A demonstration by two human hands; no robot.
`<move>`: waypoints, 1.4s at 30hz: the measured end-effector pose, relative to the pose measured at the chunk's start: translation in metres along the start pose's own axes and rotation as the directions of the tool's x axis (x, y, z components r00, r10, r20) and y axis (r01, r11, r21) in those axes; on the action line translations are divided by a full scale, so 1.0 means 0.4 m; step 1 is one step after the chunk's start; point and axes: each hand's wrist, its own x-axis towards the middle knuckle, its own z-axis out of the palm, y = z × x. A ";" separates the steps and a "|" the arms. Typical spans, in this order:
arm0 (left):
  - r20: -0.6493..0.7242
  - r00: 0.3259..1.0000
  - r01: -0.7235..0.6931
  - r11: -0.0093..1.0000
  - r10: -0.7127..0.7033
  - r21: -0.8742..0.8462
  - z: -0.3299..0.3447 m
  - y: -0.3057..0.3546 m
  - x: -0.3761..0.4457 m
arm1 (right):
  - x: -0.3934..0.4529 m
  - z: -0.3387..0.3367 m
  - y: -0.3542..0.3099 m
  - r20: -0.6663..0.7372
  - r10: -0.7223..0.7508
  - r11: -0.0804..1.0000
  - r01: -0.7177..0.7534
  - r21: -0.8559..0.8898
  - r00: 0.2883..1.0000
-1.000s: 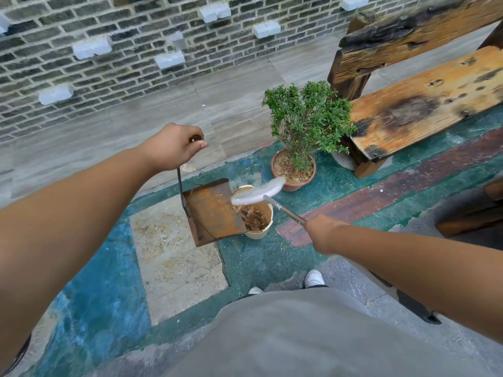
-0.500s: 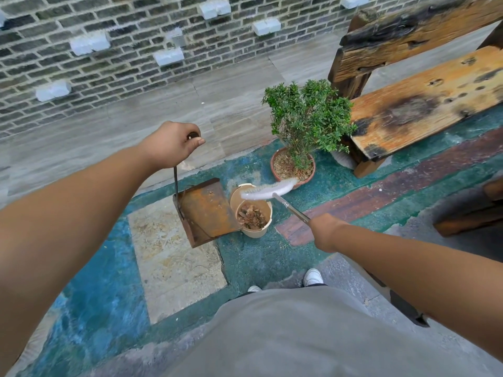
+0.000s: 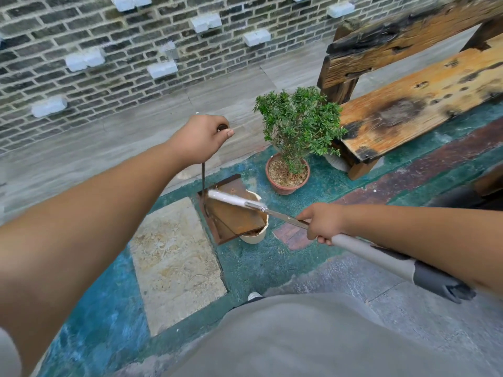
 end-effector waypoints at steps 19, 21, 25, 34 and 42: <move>0.137 0.908 -0.387 0.918 0.396 -0.092 0.337 0.756 0.108 | -0.346 -0.050 0.531 -0.622 -0.073 -0.520 0.503 0.691 0.779; 0.159 0.887 -0.416 0.900 0.433 -0.127 0.402 0.881 0.100 | -0.407 -0.050 0.625 -0.661 -0.024 -0.480 0.571 0.666 0.750; 0.194 0.848 -0.451 0.863 0.494 -0.226 0.516 1.113 0.070 | -0.530 -0.043 0.787 -0.756 0.107 0.094 0.751 0.654 0.645; 0.336 0.657 -0.521 0.729 0.675 -0.444 0.754 1.607 -0.049 | -0.842 -0.033 1.217 -0.959 0.243 0.967 0.041 0.251 0.147; 0.434 0.293 -0.549 0.522 0.852 -0.653 0.954 2.085 -0.180 | -1.103 0.073 1.581 -0.843 0.526 0.845 -0.046 0.534 -0.112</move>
